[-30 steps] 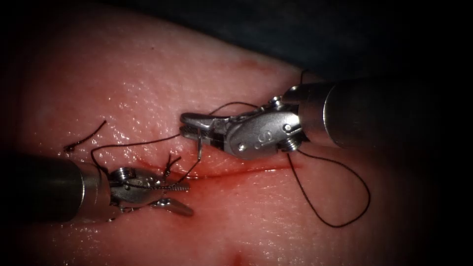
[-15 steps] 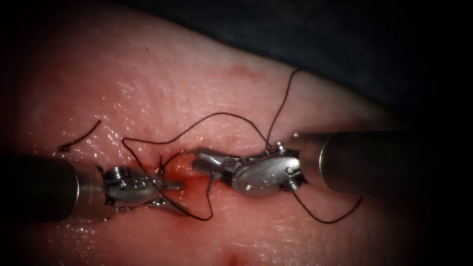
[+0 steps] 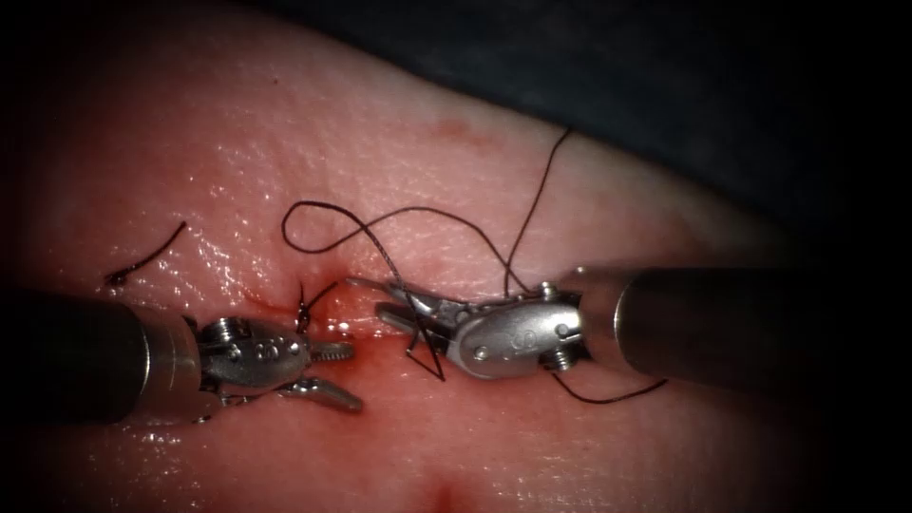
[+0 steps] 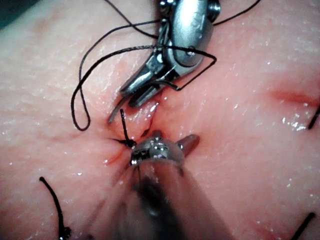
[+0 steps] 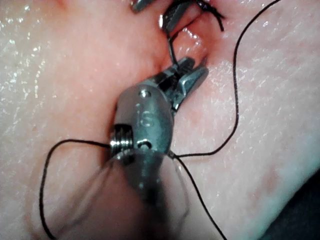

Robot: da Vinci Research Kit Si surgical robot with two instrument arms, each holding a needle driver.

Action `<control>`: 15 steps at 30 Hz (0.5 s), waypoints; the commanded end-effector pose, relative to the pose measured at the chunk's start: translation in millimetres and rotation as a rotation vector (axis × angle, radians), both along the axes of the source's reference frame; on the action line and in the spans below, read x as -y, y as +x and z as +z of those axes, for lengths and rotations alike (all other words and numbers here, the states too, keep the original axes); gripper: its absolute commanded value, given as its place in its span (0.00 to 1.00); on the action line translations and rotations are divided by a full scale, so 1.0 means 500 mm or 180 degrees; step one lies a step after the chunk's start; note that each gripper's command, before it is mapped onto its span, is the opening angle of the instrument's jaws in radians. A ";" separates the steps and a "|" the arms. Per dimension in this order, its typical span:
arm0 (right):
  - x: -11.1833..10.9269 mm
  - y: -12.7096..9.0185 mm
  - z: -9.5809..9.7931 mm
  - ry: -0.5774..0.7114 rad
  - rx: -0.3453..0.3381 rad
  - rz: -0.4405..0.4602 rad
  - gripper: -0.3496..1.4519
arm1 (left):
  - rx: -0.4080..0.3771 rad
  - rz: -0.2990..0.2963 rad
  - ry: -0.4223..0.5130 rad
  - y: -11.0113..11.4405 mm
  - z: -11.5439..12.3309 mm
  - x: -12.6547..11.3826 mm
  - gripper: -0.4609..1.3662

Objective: Wound Closure
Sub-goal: Press the tissue with the left tool while driving the needle through the skin above the cut with the right tool.

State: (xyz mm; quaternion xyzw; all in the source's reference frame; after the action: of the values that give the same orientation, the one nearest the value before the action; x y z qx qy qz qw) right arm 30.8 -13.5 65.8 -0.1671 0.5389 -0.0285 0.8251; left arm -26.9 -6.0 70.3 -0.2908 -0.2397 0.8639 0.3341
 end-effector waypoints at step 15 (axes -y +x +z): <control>-0.0015 0.0087 -0.0017 -0.0095 -0.0151 0.0000 0.00 | -0.0004 0.0000 -0.0007 -0.0001 0.0002 0.0003 0.43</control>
State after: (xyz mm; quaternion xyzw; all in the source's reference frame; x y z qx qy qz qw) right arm 35.2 -12.6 65.0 -0.1782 0.5580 -0.0338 0.8097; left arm -27.0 -6.1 70.4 -0.2904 -0.2377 0.8646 0.3342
